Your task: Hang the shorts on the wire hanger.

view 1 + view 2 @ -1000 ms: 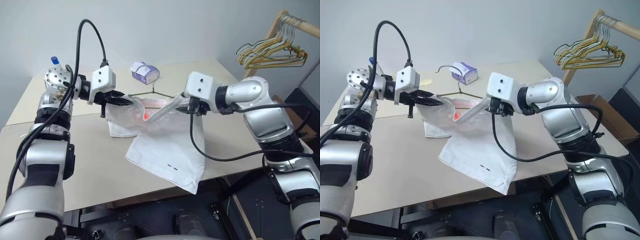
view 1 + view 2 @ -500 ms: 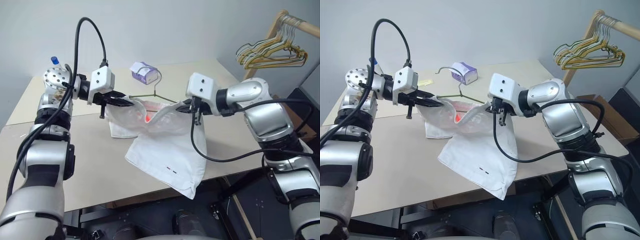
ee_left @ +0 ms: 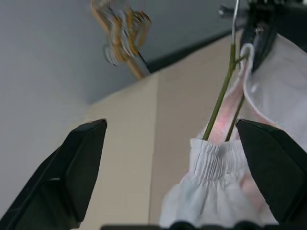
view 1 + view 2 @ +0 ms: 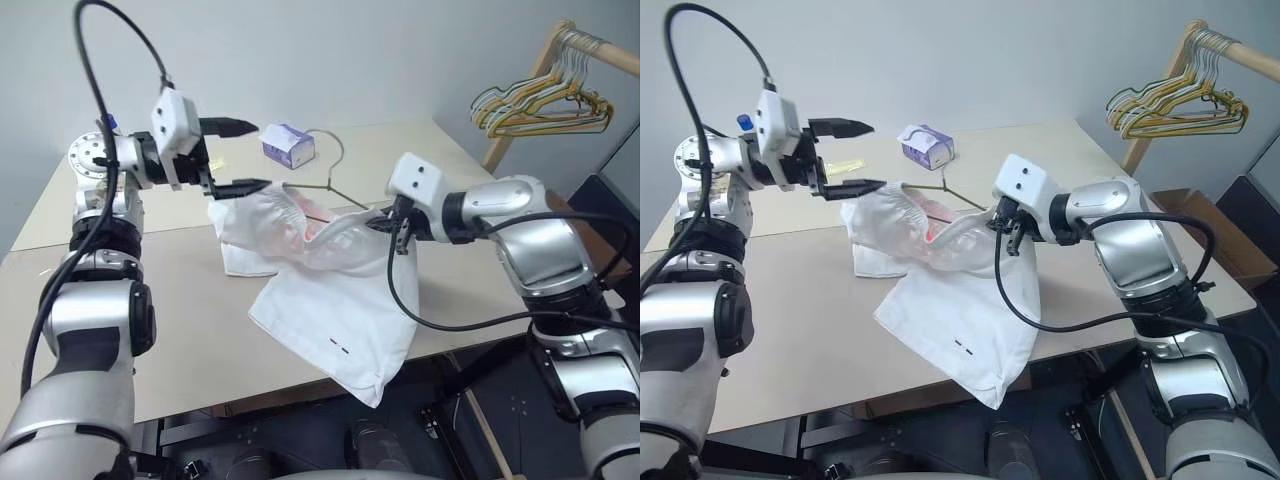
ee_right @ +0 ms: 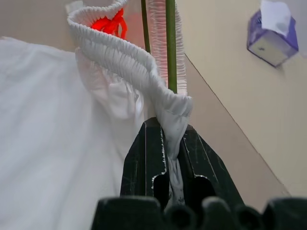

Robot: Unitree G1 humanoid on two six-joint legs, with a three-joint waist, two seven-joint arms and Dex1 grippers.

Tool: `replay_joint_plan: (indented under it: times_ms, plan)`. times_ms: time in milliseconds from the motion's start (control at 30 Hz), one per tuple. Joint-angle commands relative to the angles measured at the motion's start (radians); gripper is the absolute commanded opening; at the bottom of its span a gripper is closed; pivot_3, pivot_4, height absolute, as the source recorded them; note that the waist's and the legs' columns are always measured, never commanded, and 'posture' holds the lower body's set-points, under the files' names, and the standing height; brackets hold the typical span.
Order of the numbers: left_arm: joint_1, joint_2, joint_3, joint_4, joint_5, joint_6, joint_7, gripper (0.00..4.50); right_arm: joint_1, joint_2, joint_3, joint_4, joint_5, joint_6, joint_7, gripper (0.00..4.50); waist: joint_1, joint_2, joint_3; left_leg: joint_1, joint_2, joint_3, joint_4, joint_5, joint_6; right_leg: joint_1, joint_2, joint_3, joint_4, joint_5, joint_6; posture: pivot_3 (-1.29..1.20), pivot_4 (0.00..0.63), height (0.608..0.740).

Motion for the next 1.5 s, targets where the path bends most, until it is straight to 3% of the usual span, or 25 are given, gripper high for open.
replay_joint_plan:
  times_ms: [33,200,367,500,767,933,1033,1267,1500]
  plan:
    - [0.034,0.016,0.037,-0.074,-0.048,0.051,0.026,4.46,-0.005,0.0,-0.112,-0.056,0.01,0.15,-0.104,0.0,0.0,0.0,0.0,0.0,0.0,0.0,0.0,0.0,0.0,0.0,0.0,0.0,0.0,0.0,0.0,-0.2,0.0,0.74]
    - [0.208,-0.019,0.07,-0.361,-0.194,0.217,-0.009,4.46,0.027,-0.003,-0.233,-0.139,0.02,0.425,-0.234,0.0,-0.001,0.0,0.0,0.0,0.0,0.0,0.0,0.0,0.0,0.0,0.0,0.0,0.001,0.0,0.0,-0.21,0.0,0.74]
    - [0.359,-0.092,0.069,-0.661,-0.291,0.365,0.114,4.46,0.07,0.069,-0.486,-0.163,-0.029,0.676,-0.408,0.0,0.003,0.0,0.0,0.0,0.0,-0.001,0.001,0.0,0.0,0.001,-0.001,0.001,0.0,0.0,0.0,-0.23,0.0,0.74]
    - [0.434,-0.127,0.028,-0.819,-0.299,0.42,0.177,4.46,0.072,0.093,-0.595,-0.122,-0.073,0.77,-0.529,0.0,0.0,0.0,0.0,0.001,-0.001,-0.001,0.0,0.0,0.0,0.002,-0.001,0.001,0.0,0.0,0.001,-0.25,0.0,0.74]
    - [0.453,-0.177,0.013,-0.941,-0.364,0.493,0.238,4.46,-0.018,0.227,-0.674,-0.063,-0.285,0.771,-0.869,0.0,-0.041,0.004,-0.001,0.006,-0.001,0.001,-0.001,0.0,0.0,0.004,-0.001,0.005,0.001,0.0,0.001,-0.26,0.0,0.74]
    - [0.446,-0.214,0.009,-0.969,-0.371,0.508,0.314,4.46,-0.145,0.286,-0.783,0.013,-0.394,0.749,-1.064,0.0,-0.056,0.004,-0.001,0.006,-0.002,0.0,-0.002,0.0,-0.001,0.004,-0.001,0.006,0.001,0.0,0.001,-0.26,0.0,0.74]
    - [0.458,-0.221,0.006,-0.983,-0.365,0.512,0.341,4.46,-0.234,0.285,-0.889,0.117,-0.405,0.639,-1.173,0.0,-0.058,0.005,-0.001,0.006,-0.002,0.0,-0.002,0.0,-0.001,0.005,-0.001,0.005,0.0,0.0,0.001,-0.26,0.0,0.74]
    - [0.466,-0.209,-0.003,-0.978,-0.343,0.494,0.356,4.46,-0.386,0.209,-1.013,0.394,-0.355,0.442,-1.331,0.0,-0.071,0.007,0.0,0.017,-0.003,0.001,-0.009,-0.002,0.004,0.015,-0.001,0.006,-0.005,0.0,0.002,-0.25,0.0,0.74]
    - [0.488,-0.191,0.001,-0.996,-0.349,0.489,0.353,4.46,-0.444,0.037,-0.959,0.668,-0.282,0.267,-1.326,0.0,-0.083,0.008,0.001,0.02,-0.003,0.001,-0.012,-0.004,0.006,0.016,-0.001,0.007,-0.006,0.0,0.002,-0.23,0.0,0.74]
